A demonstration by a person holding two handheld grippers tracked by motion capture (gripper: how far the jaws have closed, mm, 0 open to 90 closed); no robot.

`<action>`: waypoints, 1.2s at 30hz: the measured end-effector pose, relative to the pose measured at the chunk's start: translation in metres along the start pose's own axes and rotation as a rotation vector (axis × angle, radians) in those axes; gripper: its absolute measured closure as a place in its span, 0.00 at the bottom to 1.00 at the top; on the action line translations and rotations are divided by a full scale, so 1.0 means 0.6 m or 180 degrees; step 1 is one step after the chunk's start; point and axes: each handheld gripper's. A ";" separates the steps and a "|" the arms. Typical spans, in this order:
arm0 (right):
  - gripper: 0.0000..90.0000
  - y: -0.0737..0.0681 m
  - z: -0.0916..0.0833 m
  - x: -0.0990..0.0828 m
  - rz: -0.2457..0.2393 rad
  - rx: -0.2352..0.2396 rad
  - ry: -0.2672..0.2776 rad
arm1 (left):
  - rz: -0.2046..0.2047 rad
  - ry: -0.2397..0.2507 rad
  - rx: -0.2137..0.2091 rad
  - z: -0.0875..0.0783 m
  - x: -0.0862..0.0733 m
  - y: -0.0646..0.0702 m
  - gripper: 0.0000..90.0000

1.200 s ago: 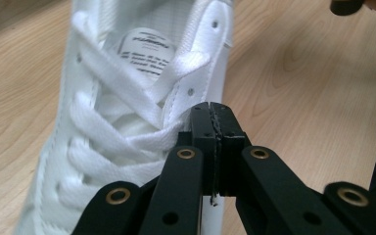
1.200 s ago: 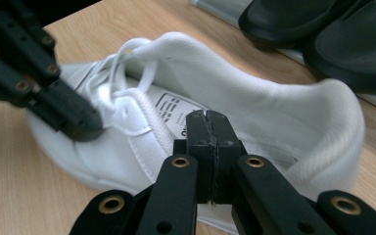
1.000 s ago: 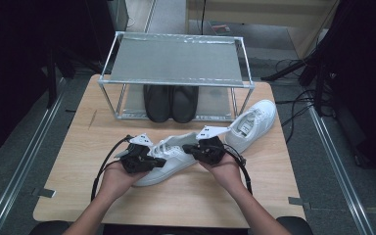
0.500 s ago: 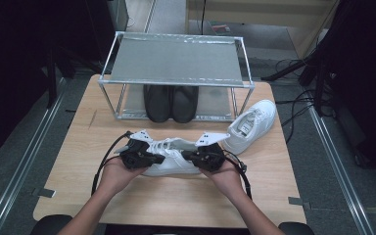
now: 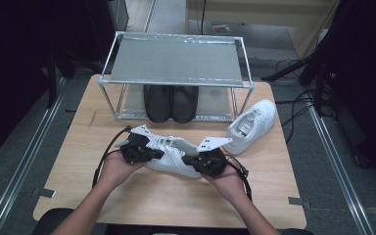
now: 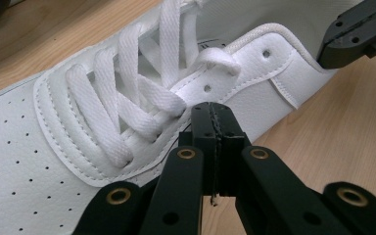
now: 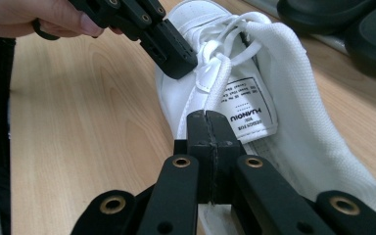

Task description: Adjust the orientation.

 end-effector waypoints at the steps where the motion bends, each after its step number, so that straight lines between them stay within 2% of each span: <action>1: 1.00 0.003 -0.002 0.001 0.0080 0.0020 -0.0025 | -0.0022 0.0006 -0.0017 -0.001 0.000 -0.001 1.00; 4: 1.00 0.012 -0.008 0.002 0.0121 -0.0024 -0.0003 | -0.0051 0.0046 -0.0040 -0.005 -0.003 0.000 1.00; 6: 1.00 0.017 -0.014 0.006 0.0125 -0.0076 0.0045 | -0.0080 0.0151 -0.0116 -0.010 -0.005 0.000 1.00; 7: 1.00 0.020 -0.016 0.008 0.0121 -0.0080 0.0066 | -0.0093 0.0229 -0.0126 -0.014 -0.007 0.000 1.00; 9: 1.00 0.025 -0.020 0.014 0.0093 -0.0117 0.0101 | -0.0147 0.0269 -0.0095 -0.020 -0.010 0.001 1.00; 12: 1.00 0.035 -0.024 0.021 0.0064 -0.0187 0.0139 | -0.0166 0.0235 -0.0040 -0.026 -0.019 0.003 1.00; 17: 1.00 0.058 -0.025 0.034 0.0133 -0.0254 0.0197 | -0.0219 0.0186 0.0085 -0.033 -0.035 0.004 1.00; 22: 1.00 0.078 -0.008 0.041 0.0212 -0.0289 0.0171 | -0.0255 0.0151 0.0170 -0.036 -0.047 0.007 1.00; 27: 1.00 0.084 0.007 0.044 0.0194 -0.0378 0.0118 | -0.0242 0.0073 0.0174 -0.026 -0.051 0.013 1.00; 30: 1.00 0.085 0.011 0.044 0.0199 -0.0366 0.0094 | -0.0234 0.0028 0.0187 -0.017 -0.051 0.012 1.00; 33: 1.00 0.083 0.012 0.043 0.0199 -0.0351 0.0076 | -0.0258 0.0053 0.0131 -0.015 -0.052 0.008 1.00; 36: 1.00 0.082 0.012 0.041 0.0201 -0.0335 0.0070 | -0.0230 0.0042 0.0134 -0.015 -0.051 0.008 1.00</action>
Point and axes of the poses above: each handheld gripper's, and its own axes: z roughly forward along the jaws, x roughly out of its top, y roughly to its right, and after that the axes turned 9 degrees about z, right-handed
